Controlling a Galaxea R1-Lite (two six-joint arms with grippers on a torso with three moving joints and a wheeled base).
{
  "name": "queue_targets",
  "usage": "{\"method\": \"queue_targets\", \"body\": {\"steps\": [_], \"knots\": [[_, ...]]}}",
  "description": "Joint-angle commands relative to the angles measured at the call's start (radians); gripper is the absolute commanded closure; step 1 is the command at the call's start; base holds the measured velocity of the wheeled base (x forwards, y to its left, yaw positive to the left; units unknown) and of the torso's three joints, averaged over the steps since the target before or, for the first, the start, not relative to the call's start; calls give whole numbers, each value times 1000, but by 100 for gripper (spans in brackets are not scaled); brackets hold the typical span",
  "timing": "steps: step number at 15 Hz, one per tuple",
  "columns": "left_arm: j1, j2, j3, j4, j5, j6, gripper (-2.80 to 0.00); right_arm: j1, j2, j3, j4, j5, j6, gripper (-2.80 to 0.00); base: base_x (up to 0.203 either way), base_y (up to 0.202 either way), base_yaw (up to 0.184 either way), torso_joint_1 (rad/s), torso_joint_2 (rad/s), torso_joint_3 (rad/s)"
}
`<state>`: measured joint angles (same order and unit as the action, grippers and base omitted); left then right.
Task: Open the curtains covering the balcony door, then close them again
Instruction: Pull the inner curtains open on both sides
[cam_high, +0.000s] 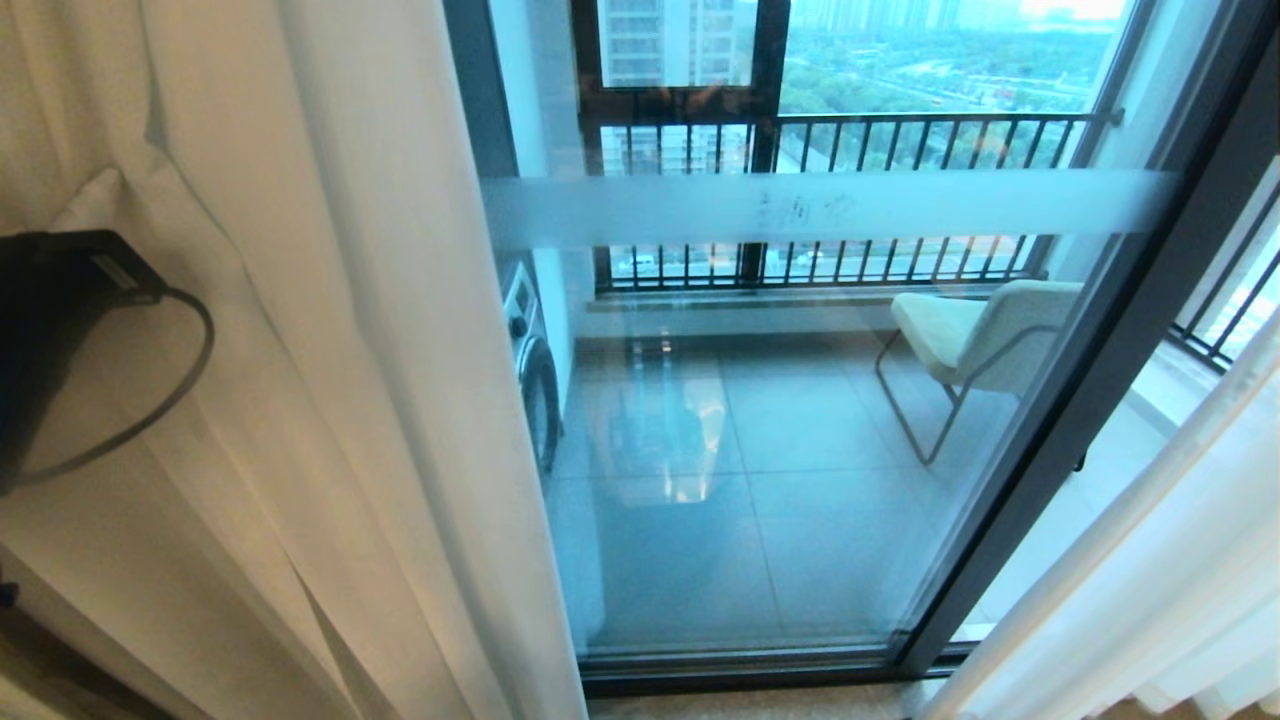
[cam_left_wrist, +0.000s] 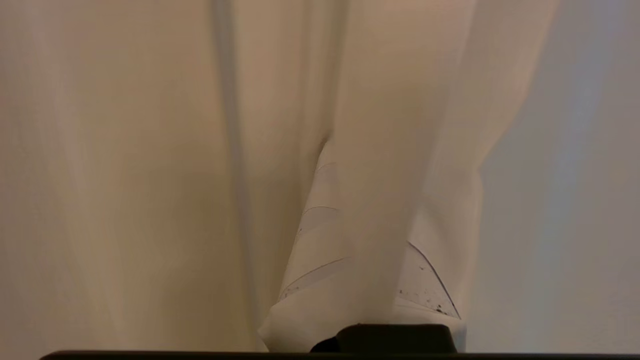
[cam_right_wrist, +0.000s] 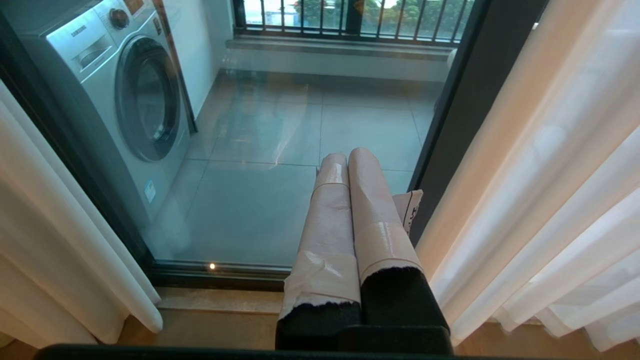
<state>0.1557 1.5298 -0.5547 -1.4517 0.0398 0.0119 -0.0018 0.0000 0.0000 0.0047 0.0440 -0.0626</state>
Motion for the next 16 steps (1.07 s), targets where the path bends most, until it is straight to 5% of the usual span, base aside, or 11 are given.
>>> {"method": "queue_targets", "body": {"steps": [1,10,16], "knots": [[1,1,-2,-12,2,0,0,0,0,0,0,0,0,0,0,0,0,0,0,0],[-19,6,-96,40,0,0,0,0,0,0,0,0,-2,0,0,0,0,0,0,0],[120,19,-211,73,6,-3,0,0,0,0,0,0,0,0,0,0,0,0,0,0]]}}
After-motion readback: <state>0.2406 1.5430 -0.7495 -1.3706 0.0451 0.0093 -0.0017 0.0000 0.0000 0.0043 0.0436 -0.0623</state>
